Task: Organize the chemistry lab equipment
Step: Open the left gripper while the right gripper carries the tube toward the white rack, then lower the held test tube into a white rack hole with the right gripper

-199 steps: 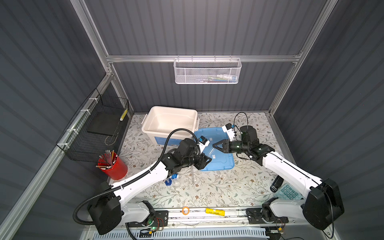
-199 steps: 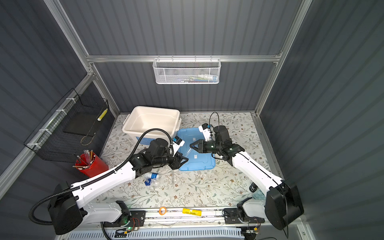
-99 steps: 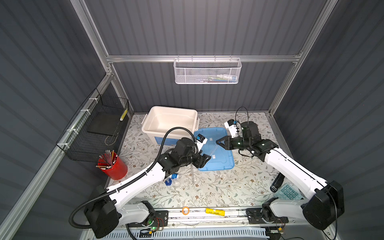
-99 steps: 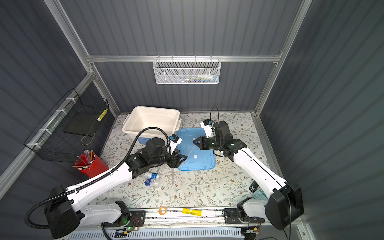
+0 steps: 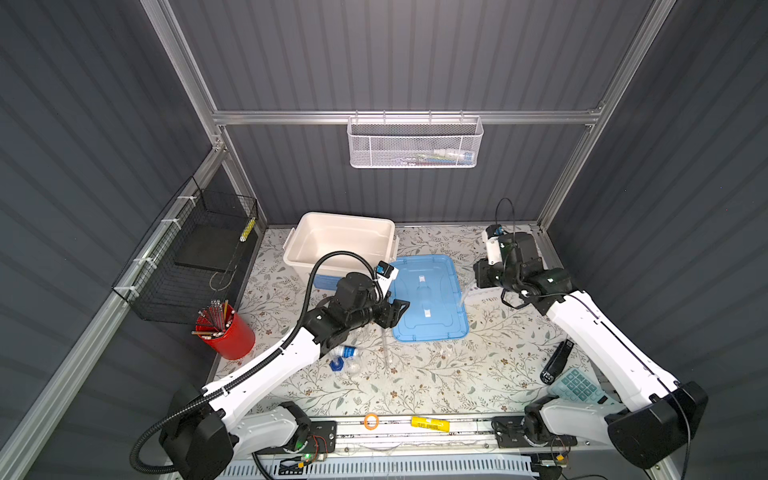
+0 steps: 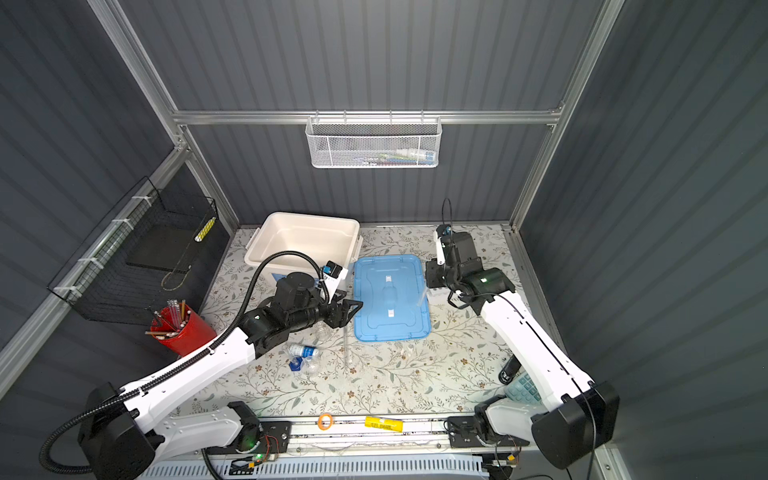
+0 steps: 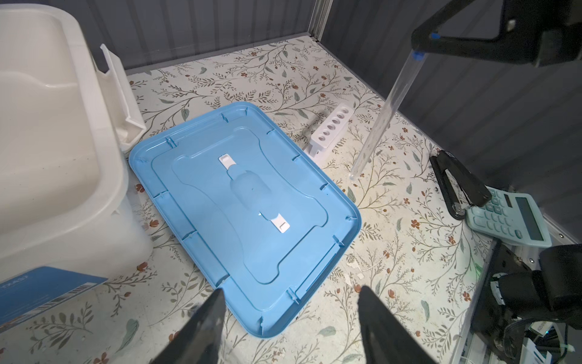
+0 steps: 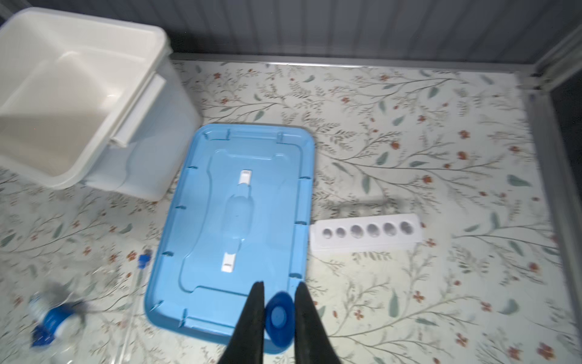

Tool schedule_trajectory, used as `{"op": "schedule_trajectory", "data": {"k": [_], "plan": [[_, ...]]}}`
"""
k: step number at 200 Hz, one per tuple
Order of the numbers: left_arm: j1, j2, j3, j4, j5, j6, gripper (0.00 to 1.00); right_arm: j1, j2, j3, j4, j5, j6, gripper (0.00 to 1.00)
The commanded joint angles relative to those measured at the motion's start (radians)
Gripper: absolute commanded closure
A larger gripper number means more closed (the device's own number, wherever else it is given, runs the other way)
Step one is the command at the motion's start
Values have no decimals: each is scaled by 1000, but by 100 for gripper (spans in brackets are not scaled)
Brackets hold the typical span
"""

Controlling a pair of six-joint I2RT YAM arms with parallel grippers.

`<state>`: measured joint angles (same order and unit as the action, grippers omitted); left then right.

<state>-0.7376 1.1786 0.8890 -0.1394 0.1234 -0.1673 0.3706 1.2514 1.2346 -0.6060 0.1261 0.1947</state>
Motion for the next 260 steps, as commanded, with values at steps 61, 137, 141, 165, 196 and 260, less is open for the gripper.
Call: {"op": "schedule_trajectory", "data": {"k": [61, 137, 141, 165, 196, 260], "plan": [[10, 35, 21, 32, 16, -5, 33, -128, 73, 38, 102, 308, -112, 100], [10, 29, 19, 8, -8, -3, 34, -176, 178, 30, 256, 326, -143, 100], [10, 29, 18, 8, -8, -3, 34, -177, 182, 28, 265, 325, -145, 100], [11, 30, 18, 6, -8, -5, 34, -183, 209, 28, 288, 318, -146, 100], [11, 27, 19, -2, -15, -4, 34, -191, 234, 19, 324, 317, -150, 100], [12, 16, 18, -19, -30, -5, 34, -197, 270, 2, 345, 308, -138, 100]]}}
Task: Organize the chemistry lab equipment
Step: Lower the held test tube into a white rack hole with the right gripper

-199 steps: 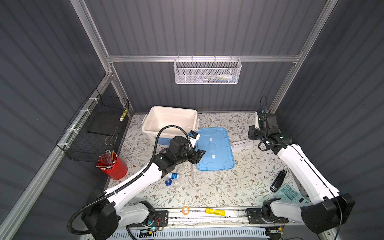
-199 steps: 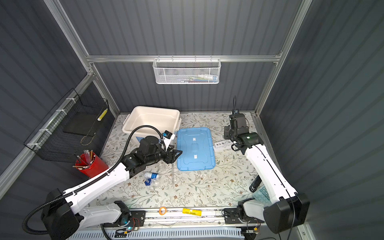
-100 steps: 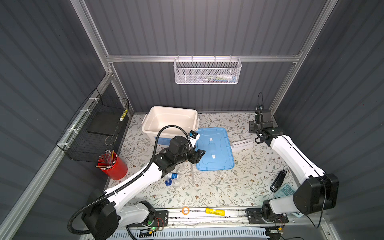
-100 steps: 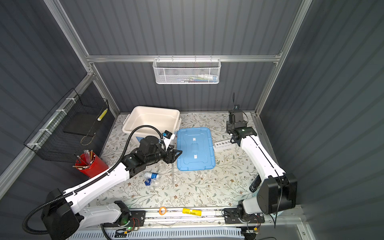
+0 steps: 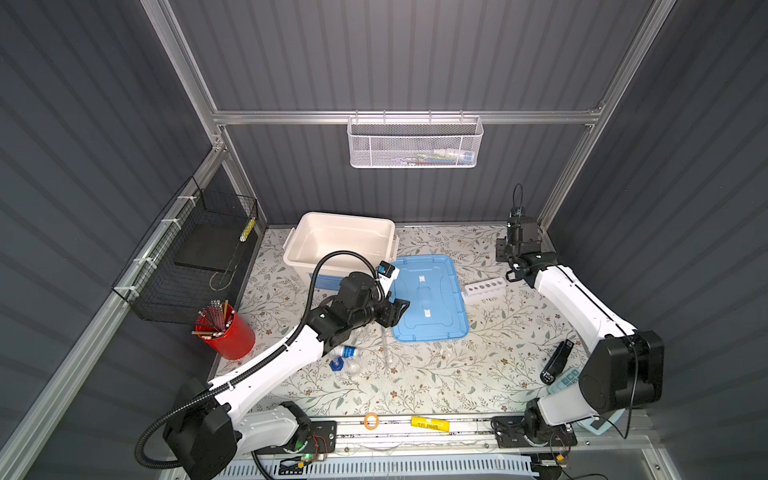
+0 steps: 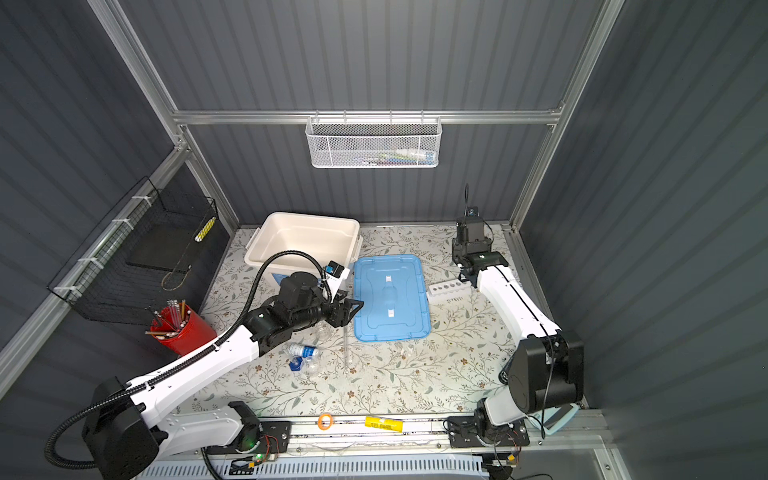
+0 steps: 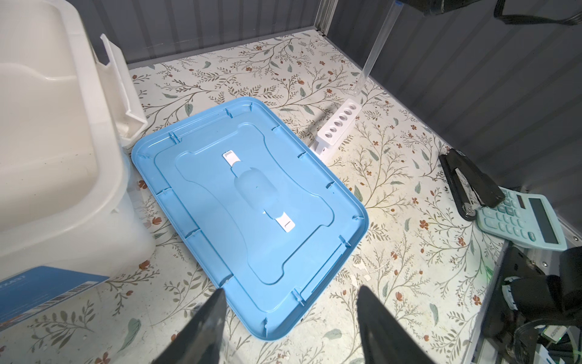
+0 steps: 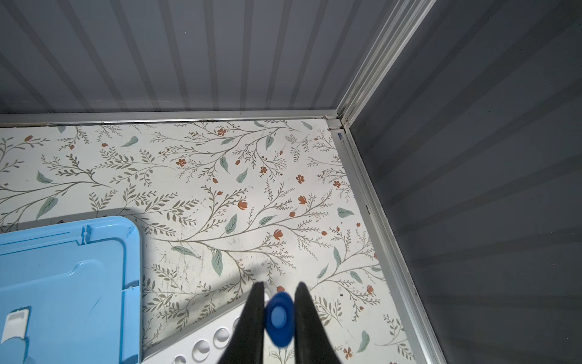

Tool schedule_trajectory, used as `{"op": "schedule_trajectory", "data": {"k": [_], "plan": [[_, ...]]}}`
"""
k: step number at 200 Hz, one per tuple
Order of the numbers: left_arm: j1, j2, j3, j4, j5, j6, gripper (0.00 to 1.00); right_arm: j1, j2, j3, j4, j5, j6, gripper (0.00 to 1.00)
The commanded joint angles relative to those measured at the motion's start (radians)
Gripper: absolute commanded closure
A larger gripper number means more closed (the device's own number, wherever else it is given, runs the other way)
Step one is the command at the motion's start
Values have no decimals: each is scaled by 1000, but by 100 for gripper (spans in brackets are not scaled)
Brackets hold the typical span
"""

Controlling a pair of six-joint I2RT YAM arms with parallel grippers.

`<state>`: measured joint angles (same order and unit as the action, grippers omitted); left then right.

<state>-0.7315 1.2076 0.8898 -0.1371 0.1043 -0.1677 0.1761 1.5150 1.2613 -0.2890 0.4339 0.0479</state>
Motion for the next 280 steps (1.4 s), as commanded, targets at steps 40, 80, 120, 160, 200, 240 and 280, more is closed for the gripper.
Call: {"op": "schedule_trajectory", "data": {"k": [40, 80, 120, 160, 200, 240, 280], "plan": [[6, -8, 24, -27, -9, -4, 34, -3, 11, -67, 63, -9, 31, 100], [6, -14, 26, -36, -18, 0, 34, -4, 6, -89, 89, 10, 22, 100], [6, -12, 26, -39, -20, 0, 34, -4, -5, -109, 99, 13, 27, 100], [6, -14, 28, -47, -21, 4, 34, -4, -23, -133, 104, 22, 31, 100], [7, -17, 22, -44, -24, 6, 34, -4, -33, -172, 135, 33, 41, 100], [6, -22, 27, -59, -35, 16, 34, -4, -54, -218, 180, 43, 59, 100], [6, -19, 31, -62, -38, 20, 34, -3, -78, -262, 217, 46, 77, 100]]}}
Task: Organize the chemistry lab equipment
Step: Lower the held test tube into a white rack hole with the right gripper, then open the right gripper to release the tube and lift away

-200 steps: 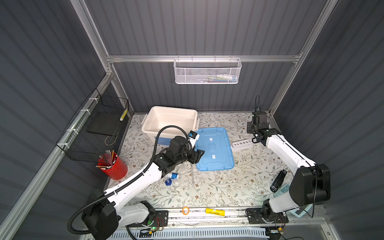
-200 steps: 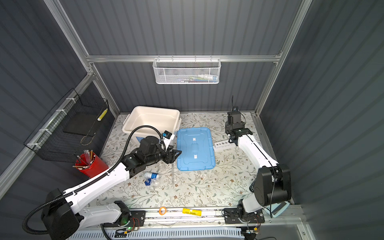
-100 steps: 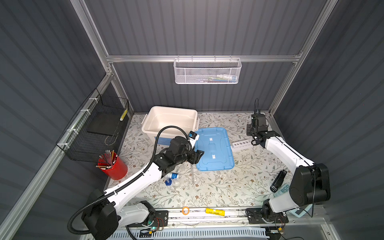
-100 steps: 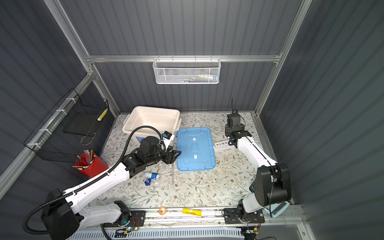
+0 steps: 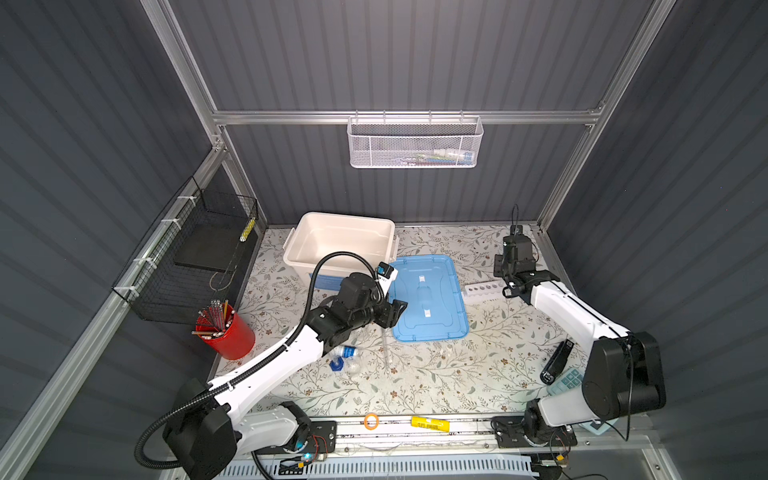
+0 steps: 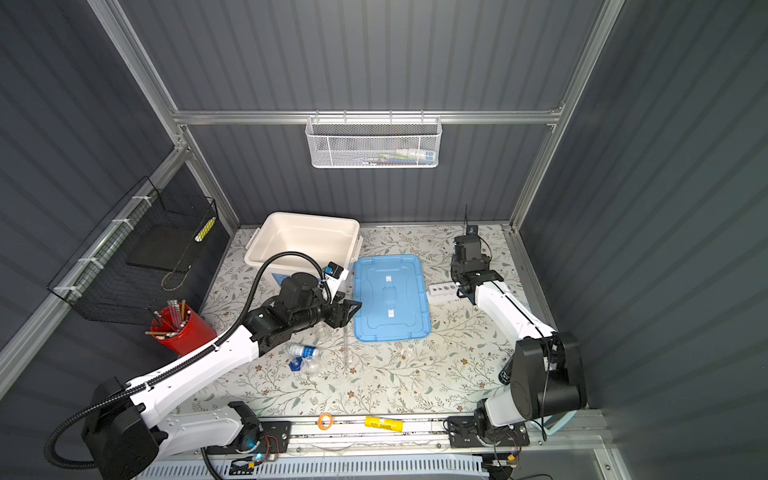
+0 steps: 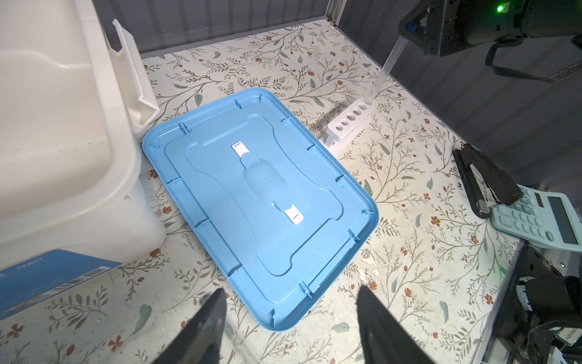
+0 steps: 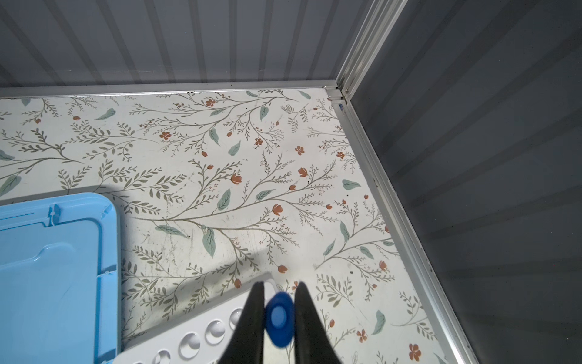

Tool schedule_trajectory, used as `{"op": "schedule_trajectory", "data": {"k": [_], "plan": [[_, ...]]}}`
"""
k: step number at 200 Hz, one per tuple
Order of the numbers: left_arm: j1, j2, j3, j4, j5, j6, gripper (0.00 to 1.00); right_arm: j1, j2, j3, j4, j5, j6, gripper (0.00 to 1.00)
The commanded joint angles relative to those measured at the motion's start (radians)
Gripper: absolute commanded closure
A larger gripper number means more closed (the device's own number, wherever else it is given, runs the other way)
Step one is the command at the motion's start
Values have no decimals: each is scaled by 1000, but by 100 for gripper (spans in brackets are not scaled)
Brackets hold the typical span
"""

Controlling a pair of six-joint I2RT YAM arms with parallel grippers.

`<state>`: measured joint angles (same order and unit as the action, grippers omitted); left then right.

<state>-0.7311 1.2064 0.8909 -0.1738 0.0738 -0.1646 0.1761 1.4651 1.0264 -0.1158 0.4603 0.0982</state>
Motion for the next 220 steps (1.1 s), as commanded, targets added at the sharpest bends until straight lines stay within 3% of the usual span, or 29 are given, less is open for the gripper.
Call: {"op": "schedule_trajectory", "data": {"k": [1, 109, 220], "plan": [[5, -18, 30, -26, -8, 17, 34, -3, -29, -28, 46, 19, 26, 100], [6, -28, 19, -38, -14, 20, 34, -2, -30, -84, 81, 11, 46, 98], [6, -43, 7, -45, -30, 28, 34, 2, -28, -98, 76, 21, 51, 89]]}}
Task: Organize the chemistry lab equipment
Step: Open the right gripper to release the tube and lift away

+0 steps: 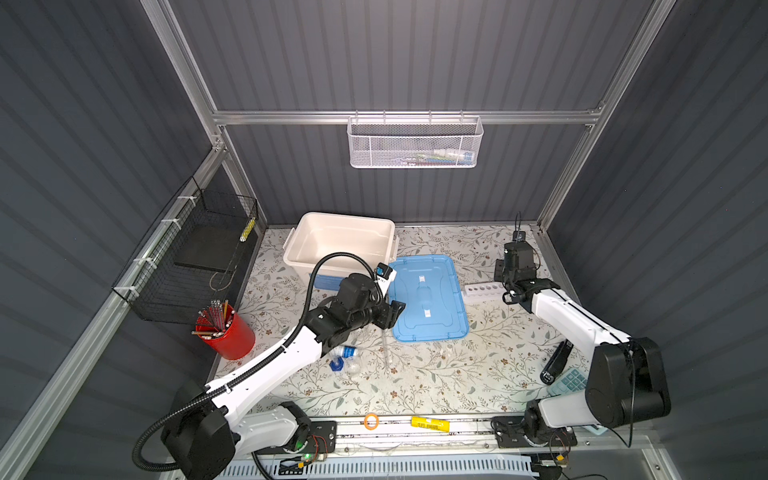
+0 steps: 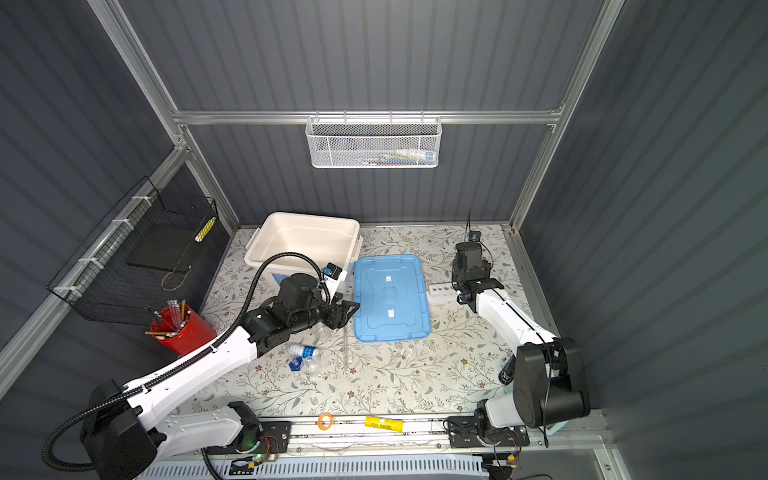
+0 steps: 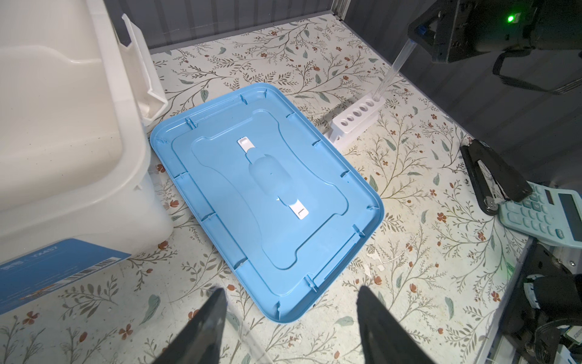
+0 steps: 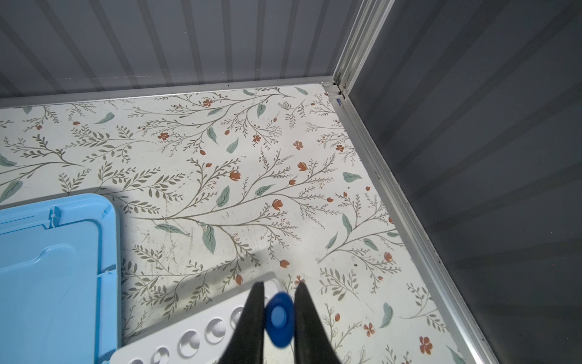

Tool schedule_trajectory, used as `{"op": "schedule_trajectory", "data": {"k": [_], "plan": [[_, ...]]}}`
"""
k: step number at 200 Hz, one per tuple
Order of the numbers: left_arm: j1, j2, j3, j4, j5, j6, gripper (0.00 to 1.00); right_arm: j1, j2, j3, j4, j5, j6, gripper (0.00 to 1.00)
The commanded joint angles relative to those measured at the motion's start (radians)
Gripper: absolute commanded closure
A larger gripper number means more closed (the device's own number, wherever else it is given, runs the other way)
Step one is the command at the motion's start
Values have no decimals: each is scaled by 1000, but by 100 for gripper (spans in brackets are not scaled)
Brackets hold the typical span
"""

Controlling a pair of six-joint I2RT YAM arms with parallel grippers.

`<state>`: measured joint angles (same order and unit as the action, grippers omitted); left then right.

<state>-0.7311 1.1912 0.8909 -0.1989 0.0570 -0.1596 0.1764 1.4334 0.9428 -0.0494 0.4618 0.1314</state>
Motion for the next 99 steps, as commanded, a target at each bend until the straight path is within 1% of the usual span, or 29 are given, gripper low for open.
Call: {"op": "schedule_trajectory", "data": {"k": [1, 56, 64, 80, 99], "plan": [[6, -28, 7, -20, -14, 23, 34, 2, 4, -15, 10, 19, 17, 89], [6, -34, 4, -20, -20, 26, 34, 3, 1, -19, 12, 26, 19, 86], [6, -33, 5, -22, -20, 28, 34, 5, 1, -19, 13, 25, 20, 83], [6, -36, 4, -23, -25, 29, 34, 5, 0, -19, 11, 23, 18, 74], [6, -37, 5, -24, -25, 31, 34, 5, -1, -16, 9, 22, 17, 70]]}}
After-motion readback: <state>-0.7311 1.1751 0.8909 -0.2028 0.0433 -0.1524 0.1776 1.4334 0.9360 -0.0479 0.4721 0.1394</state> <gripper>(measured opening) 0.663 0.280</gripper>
